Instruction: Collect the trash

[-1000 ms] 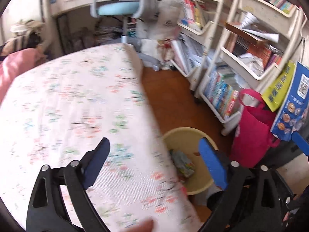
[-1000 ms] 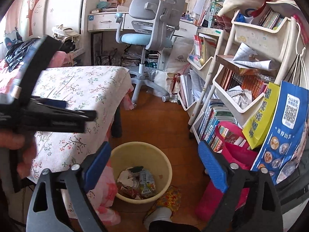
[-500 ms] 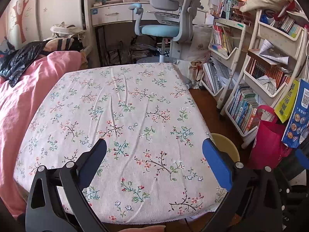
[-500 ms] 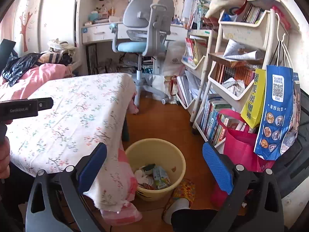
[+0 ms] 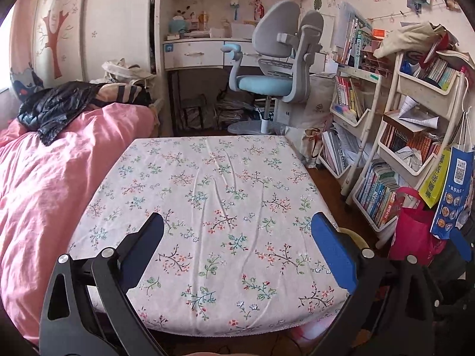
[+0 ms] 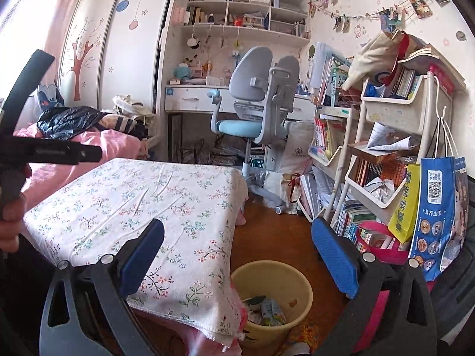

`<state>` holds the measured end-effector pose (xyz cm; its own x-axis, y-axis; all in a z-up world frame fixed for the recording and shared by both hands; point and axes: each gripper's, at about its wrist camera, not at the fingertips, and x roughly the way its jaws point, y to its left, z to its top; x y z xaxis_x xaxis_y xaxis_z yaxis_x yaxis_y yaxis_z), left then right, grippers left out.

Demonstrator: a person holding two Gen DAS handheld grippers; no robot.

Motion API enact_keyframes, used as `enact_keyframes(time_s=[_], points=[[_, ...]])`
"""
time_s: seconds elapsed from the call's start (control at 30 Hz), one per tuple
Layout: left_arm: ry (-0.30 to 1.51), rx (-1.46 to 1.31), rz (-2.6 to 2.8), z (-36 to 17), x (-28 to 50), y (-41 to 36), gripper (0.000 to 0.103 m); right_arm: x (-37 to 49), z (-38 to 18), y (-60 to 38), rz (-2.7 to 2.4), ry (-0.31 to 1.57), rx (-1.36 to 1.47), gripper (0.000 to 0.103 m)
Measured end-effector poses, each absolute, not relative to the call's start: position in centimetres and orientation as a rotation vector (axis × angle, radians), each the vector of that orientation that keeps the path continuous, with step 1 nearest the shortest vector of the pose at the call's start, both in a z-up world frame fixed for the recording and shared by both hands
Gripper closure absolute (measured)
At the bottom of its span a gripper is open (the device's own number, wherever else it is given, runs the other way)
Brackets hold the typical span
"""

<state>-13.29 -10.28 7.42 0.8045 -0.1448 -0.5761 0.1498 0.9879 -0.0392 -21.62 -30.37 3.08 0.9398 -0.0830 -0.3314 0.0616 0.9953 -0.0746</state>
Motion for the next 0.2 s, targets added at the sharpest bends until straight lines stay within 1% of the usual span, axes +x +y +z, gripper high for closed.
enact_keyframes(time_s=[0.1, 0.2], points=[[0.638, -0.016, -0.137, 7.0, -13.8, -9.6, 0.007, -21.5, 3.0, -29.8, -0.073, 0.343, -0.079, 0.008], [0.607, -0.026, -0.117, 6.8, -14.7, -9.6, 0.007, -21.7, 2.7, -29.3, -0.071, 0.349, -0.087, 0.008]])
